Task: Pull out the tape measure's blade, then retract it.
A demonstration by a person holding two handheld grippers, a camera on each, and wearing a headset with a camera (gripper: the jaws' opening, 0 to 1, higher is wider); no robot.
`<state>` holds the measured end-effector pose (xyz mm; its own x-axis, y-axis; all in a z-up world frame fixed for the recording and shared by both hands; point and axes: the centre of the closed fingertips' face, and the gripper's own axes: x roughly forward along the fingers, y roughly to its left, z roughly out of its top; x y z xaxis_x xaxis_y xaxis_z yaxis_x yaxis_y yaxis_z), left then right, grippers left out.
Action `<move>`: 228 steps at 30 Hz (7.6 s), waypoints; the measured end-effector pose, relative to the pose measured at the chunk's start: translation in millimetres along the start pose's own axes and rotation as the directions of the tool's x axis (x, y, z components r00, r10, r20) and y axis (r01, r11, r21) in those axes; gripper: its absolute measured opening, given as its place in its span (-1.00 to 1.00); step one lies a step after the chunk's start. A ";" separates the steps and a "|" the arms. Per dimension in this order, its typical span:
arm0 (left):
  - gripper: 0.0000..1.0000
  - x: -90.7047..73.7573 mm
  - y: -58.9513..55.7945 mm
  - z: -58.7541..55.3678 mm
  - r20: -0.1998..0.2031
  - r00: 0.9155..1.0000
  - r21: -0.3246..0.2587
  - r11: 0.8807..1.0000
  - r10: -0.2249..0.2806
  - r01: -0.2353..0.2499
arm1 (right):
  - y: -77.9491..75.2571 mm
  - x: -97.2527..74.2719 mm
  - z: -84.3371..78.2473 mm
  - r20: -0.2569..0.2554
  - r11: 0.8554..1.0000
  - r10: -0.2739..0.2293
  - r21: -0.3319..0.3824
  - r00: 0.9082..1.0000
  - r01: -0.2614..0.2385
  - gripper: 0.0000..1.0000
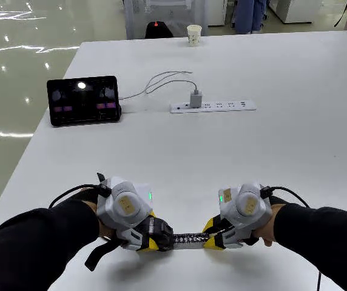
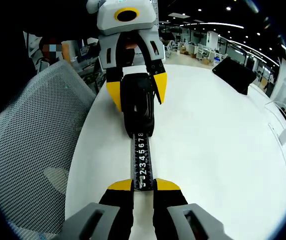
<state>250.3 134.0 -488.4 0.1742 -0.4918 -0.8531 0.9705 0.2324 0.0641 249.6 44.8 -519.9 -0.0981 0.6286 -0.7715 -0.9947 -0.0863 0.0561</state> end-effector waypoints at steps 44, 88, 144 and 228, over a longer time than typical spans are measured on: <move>-0.39 0.1 -0.7 0.9 0.003 1.000 -0.004 1.000 0.006 -0.006 | -3.4 -18.8 -25.5 -0.009 1.000 -0.020 0.014 1.000 0.020 -0.79; -0.39 0.7 -0.5 0.8 0.008 1.000 -0.007 1.000 0.009 -0.008 | -5.2 -36.1 -46.2 -0.029 0.999 -0.025 0.035 0.999 0.026 -0.79; -0.39 0.4 0.5 -0.1 0.013 1.000 -0.009 1.000 0.017 -0.016 | -7.0 -57.7 -74.3 -0.047 0.998 -0.042 0.051 0.998 0.044 -0.80; -0.39 1.4 -1.8 0.3 0.014 1.000 -0.005 1.000 0.017 -0.017 | -6.3 -93.2 -115.9 -0.089 0.994 -0.054 0.087 0.995 0.062 -0.80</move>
<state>248.8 132.7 -489.5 0.1930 -0.4993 -0.8446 0.9665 0.2454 0.0758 268.6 -102.9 -521.8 -0.0407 0.5608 -0.8270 -0.9978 0.0205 0.0630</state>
